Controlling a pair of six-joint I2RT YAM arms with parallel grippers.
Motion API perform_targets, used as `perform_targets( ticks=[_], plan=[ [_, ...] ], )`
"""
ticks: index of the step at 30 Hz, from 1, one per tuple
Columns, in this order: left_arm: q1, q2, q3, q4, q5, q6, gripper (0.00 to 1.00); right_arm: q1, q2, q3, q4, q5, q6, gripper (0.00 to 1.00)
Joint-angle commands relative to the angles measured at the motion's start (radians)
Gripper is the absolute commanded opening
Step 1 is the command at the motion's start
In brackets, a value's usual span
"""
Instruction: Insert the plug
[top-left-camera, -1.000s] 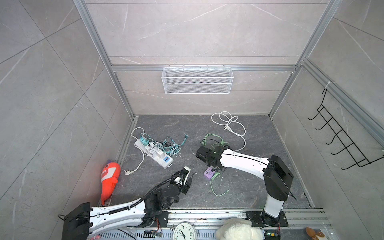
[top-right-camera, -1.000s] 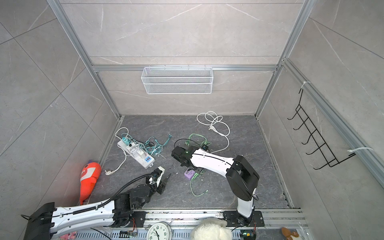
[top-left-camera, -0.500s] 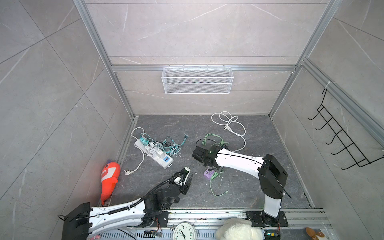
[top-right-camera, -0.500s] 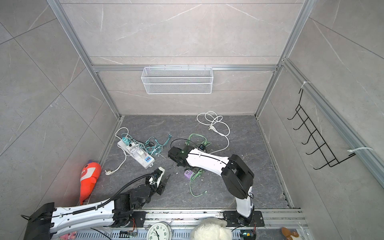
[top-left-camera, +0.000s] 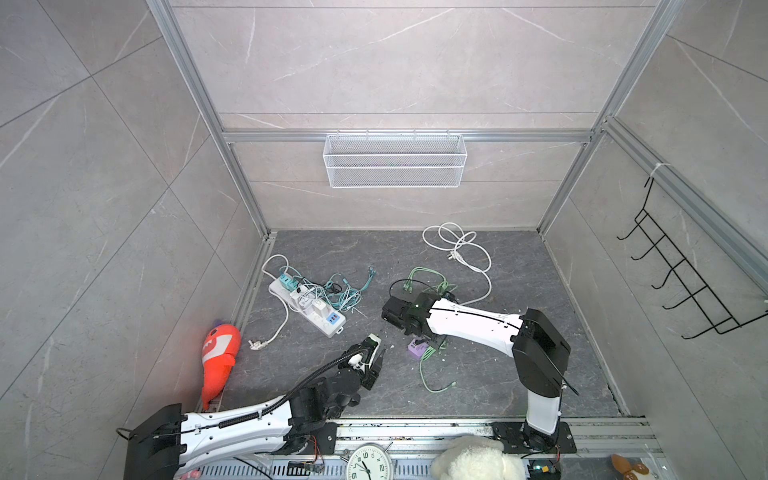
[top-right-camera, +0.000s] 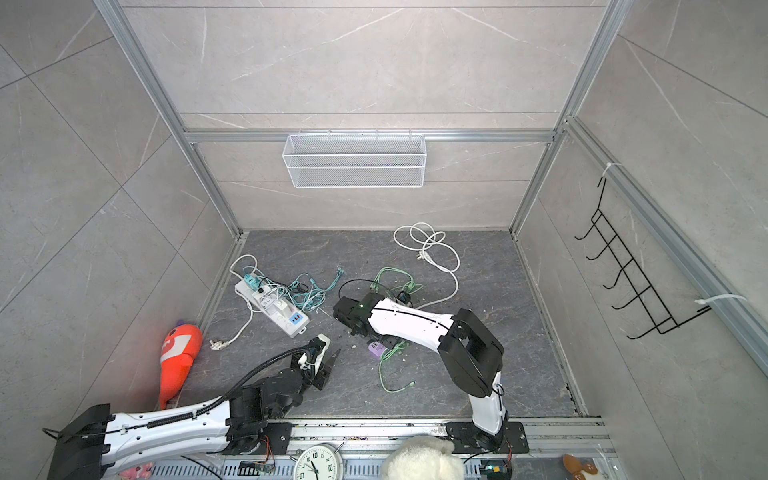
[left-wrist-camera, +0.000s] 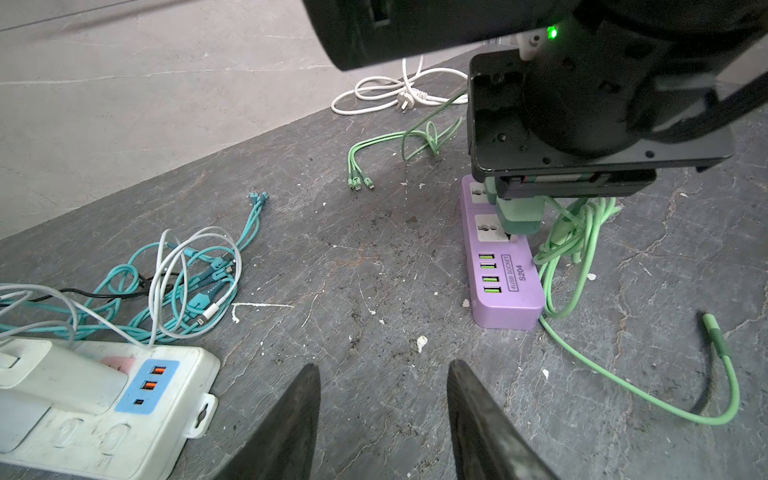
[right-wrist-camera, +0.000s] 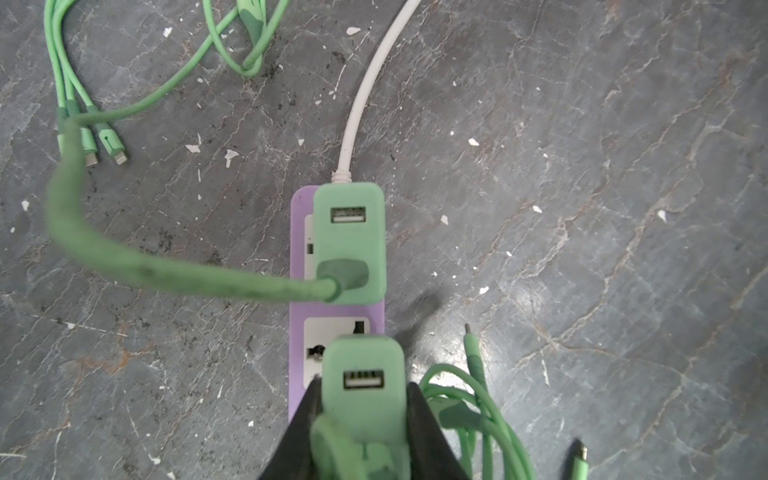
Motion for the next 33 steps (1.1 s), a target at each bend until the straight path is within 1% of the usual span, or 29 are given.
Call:
perform_targets(
  ticks=[1, 8, 14, 20, 22, 25, 29, 33],
  plan=[
    [-0.001, 0.001, 0.025, 0.023, -0.005, -0.014, 0.52, 0.006, 0.043, -0.005, -0.061, -0.024, 0.013, 0.0],
    [-0.002, -0.01, 0.02, 0.019, -0.006, -0.015, 0.52, -0.003, 0.114, 0.037, -0.048, -0.057, -0.007, 0.0],
    [-0.001, -0.033, 0.013, 0.017, -0.006, -0.013, 0.52, -0.004, 0.12, -0.01, 0.014, -0.087, 0.021, 0.0],
    [-0.001, -0.029, 0.011, 0.031, 0.005, -0.013, 0.51, 0.017, 0.086, -0.055, 0.012, -0.057, 0.089, 0.0],
    [-0.001, -0.021, 0.01, 0.042, 0.007, -0.014, 0.51, 0.036, 0.104, -0.038, 0.005, -0.049, 0.118, 0.0],
    [-0.001, -0.008, 0.021, 0.033, 0.014, -0.019, 0.51, 0.046, 0.143, 0.007, -0.019, -0.042, 0.124, 0.0],
    [-0.002, 0.012, 0.023, 0.034, 0.019, -0.028, 0.5, 0.06, 0.155, 0.032, -0.05, -0.005, 0.138, 0.0],
    [-0.002, 0.023, 0.019, 0.036, 0.01, -0.046, 0.5, 0.08, 0.156, 0.049, -0.109, 0.052, 0.177, 0.0]
  ],
)
